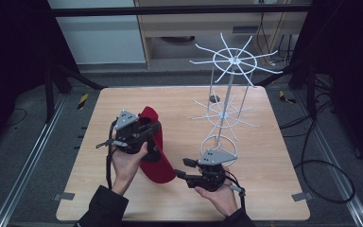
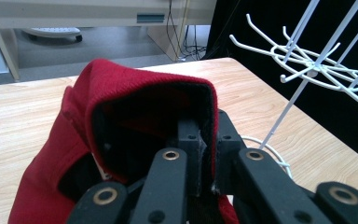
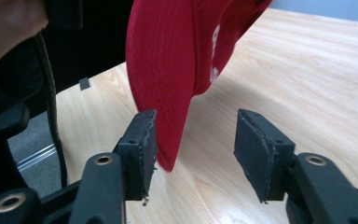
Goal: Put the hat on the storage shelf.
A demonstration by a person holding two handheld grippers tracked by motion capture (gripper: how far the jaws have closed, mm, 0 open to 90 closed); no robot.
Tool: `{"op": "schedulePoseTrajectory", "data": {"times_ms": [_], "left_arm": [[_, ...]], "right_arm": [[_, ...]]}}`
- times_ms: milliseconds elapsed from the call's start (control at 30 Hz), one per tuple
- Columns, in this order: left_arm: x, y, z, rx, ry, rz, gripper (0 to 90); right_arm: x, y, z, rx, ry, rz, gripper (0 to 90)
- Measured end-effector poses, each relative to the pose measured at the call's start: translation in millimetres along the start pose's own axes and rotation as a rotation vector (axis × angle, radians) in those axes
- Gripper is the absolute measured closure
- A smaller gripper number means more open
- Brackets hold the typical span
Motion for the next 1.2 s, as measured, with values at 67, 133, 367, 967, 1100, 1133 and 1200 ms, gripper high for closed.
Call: {"op": "schedulePoseTrajectory", "data": {"times_ms": [67,133,367,967,1100,1133,1200], "left_arm": [[2.5,0.5,0.1,0.003,0.003,-0.005,84.6],[5.1,0.8,1.0,0.004,0.008,-0.011,84.6],[5.4,1.5,3.1,-0.001,0.002,0.011,84.7],[5.8,-0.3,29.2,-0.006,-0.007,0.115,84.5],[12.6,1.0,29.7,-0.001,-0.043,0.121,84.7],[11.1,0.5,26.9,-0.007,-0.044,0.123,84.7],[6.2,-1.4,20.4,-0.023,-0.035,0.128,84.8]], "right_arm": [[1.2,1.9,1.1,0.006,-0.005,0.002,46.9],[2.5,1.0,-0.2,0.001,-0.012,0.002,46.4],[4.9,3.1,-0.7,-0.004,-0.012,-0.02,50.0],[-13.5,9.8,25.8,0.145,-0.143,0.216,84.2],[-15.3,13.6,28.0,0.105,-0.062,0.135,72.1],[-15.8,14.1,28.3,0.092,-0.046,0.121,69.9],[-16.5,15.3,29.8,0.085,-0.028,0.107,65.3]]}}
Point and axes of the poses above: each handheld gripper's, and its own axes: y roughly forward along the jaws, z roughly out of its underside, x roughly to its left, the point moved 6 cm from there along y, roughly forward along the jaws, and after that the axes turned 11 degrees about -z, right-handed, at the moved point
